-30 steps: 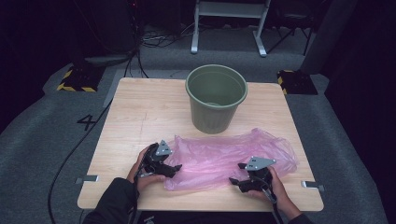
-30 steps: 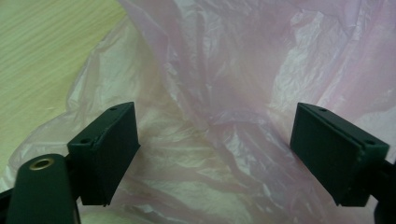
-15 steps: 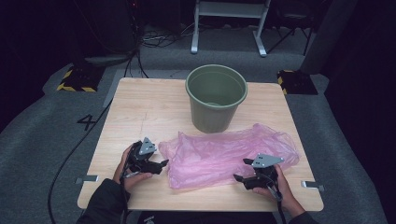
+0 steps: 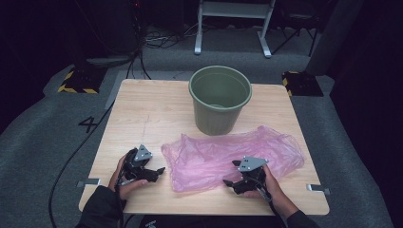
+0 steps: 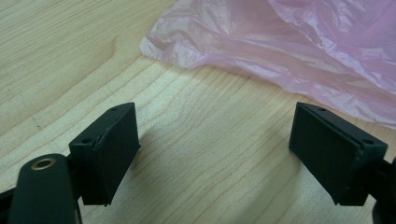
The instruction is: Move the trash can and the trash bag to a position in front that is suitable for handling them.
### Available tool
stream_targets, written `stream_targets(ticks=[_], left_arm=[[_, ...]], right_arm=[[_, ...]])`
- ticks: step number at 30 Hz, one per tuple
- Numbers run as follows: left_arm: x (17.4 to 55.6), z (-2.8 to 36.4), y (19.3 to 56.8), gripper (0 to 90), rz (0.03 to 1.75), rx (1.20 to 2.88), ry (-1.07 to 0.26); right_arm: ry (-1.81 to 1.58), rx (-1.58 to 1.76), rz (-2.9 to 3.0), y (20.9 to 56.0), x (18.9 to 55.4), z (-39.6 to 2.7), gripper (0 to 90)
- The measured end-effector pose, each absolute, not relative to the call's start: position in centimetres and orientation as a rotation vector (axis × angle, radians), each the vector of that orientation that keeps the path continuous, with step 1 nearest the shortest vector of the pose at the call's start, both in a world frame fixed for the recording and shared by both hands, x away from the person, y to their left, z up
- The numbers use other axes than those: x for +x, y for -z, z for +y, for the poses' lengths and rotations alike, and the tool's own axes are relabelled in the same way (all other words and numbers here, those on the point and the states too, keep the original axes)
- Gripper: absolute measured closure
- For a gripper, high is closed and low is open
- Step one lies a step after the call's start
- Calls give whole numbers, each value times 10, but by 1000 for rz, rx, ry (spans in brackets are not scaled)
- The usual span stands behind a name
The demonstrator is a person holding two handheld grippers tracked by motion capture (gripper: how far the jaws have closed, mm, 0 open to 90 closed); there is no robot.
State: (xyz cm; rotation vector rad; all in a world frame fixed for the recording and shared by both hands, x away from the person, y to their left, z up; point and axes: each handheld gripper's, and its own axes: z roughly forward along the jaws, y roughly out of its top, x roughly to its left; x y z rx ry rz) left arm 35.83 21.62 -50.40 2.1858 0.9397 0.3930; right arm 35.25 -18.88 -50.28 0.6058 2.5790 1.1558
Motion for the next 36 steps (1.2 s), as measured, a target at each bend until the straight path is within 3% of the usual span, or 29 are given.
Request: stream_targets(ticks=[5, 6, 7, 8, 11, 18, 26, 36], left_arm=[[358, 216, 504, 152, 948, 2183, -389], [359, 216, 504, 146, 946, 2187, -390], [359, 215, 504, 144, 951, 2183, -389], [359, 215, 504, 142, 951, 2183, -389], [358, 213, 504, 140, 971, 2175, -400], [352, 207, 504, 143, 970, 2179, -399], [351, 206, 504, 142, 964, 2180, -399], [351, 207, 504, 142, 961, 2183, -396]], right_arm=[[-1137, 660, 2555, 502, 360, -189, 283], [-1155, 710, 2545, 502, 367, -193, 407], [-1158, 720, 2538, 502, 368, -194, 463], [-1158, 720, 2538, 502, 368, -194, 463], [-1170, 775, 2518, 502, 377, -203, 633], [-1191, 828, 2501, 502, 383, -216, 824], [-1195, 864, 2470, 502, 385, -230, 892], [-1214, 834, 2431, 498, 381, -234, 900]])
